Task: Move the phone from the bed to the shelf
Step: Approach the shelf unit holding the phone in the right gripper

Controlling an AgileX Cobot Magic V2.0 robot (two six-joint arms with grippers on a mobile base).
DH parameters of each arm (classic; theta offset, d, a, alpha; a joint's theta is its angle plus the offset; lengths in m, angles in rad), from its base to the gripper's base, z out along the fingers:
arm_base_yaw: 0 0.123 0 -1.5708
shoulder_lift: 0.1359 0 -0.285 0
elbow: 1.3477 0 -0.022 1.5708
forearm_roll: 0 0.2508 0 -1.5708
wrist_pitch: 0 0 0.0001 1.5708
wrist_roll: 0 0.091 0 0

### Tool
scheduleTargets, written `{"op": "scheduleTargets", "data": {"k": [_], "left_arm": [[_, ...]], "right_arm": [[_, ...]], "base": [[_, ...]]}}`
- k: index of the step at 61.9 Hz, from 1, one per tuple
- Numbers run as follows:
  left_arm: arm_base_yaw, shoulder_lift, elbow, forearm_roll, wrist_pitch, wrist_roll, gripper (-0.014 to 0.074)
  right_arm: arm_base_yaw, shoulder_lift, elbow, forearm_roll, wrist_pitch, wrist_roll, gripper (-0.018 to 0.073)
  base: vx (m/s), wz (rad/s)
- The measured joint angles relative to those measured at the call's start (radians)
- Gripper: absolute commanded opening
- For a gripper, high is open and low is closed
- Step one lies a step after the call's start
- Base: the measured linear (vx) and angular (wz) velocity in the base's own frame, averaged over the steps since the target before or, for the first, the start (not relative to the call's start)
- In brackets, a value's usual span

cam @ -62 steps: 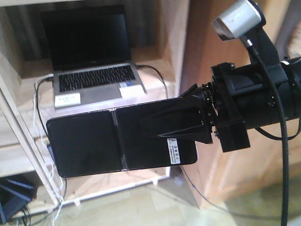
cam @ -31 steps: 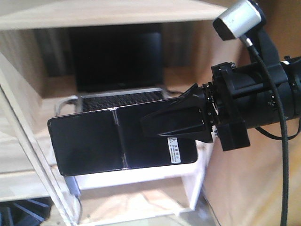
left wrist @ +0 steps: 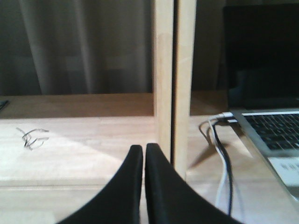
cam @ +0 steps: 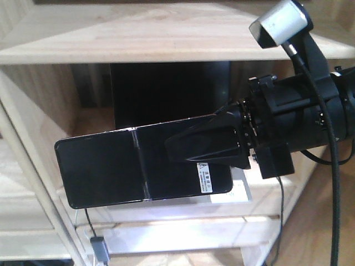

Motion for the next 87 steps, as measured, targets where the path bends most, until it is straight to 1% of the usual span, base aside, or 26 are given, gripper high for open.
{"op": "scheduleTargets", "data": {"k": [34,87], "left_arm": [[0.000,0.000,0.000,0.000,0.000,0.000,0.0001],[0.000,0.000,0.000,0.000,0.000,0.000,0.0001]], "right_arm": [[0.000,0.000,0.000,0.000,-0.001,0.000,-0.0002],[0.000,0.000,0.000,0.000,0.000,0.000,-0.0002]], "base": [[0.09,0.00],[0.01,0.00]]}}
